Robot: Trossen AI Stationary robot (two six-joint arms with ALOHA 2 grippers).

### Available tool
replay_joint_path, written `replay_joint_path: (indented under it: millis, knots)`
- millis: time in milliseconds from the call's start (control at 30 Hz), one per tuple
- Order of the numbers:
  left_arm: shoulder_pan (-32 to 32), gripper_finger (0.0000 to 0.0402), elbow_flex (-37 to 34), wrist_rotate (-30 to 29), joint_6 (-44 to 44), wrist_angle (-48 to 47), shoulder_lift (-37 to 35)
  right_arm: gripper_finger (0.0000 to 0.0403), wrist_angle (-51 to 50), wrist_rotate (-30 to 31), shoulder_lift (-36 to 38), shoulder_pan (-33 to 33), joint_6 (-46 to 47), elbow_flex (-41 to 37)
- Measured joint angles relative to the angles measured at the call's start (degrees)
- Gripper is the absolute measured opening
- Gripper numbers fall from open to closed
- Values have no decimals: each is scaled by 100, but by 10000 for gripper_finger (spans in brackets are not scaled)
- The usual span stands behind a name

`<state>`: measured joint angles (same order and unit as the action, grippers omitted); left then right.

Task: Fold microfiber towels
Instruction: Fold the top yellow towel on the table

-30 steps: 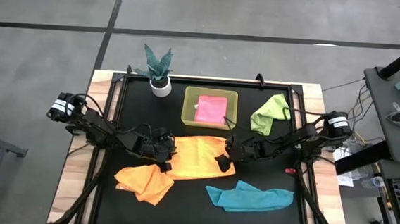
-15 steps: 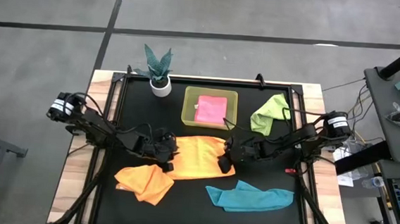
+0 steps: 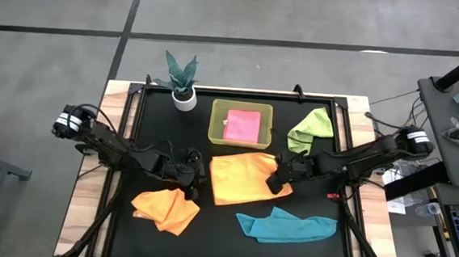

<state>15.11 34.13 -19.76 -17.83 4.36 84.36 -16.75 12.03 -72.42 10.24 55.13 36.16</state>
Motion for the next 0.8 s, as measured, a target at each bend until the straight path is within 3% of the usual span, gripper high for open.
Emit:
replay_joint_path:
  millis: [133, 300, 500, 800]
  knots:
    - [4, 88, -23, 13, -126, 430, 298, 12, -281, 2, 296, 0, 234, 0]
    - [-2, 88, -37, 16, -126, 1147, 860, 12, -170, 3, 143, 0, 274, 154]
    - [-7, 88, 35, -5, -122, 1620, 1354, 12, -68, 6, -615, 0, -102, 790]
    - [-11, 88, 35, -6, -78, 1797, 1440, 12, -47, -1, -2012, 0, -908, 2179]
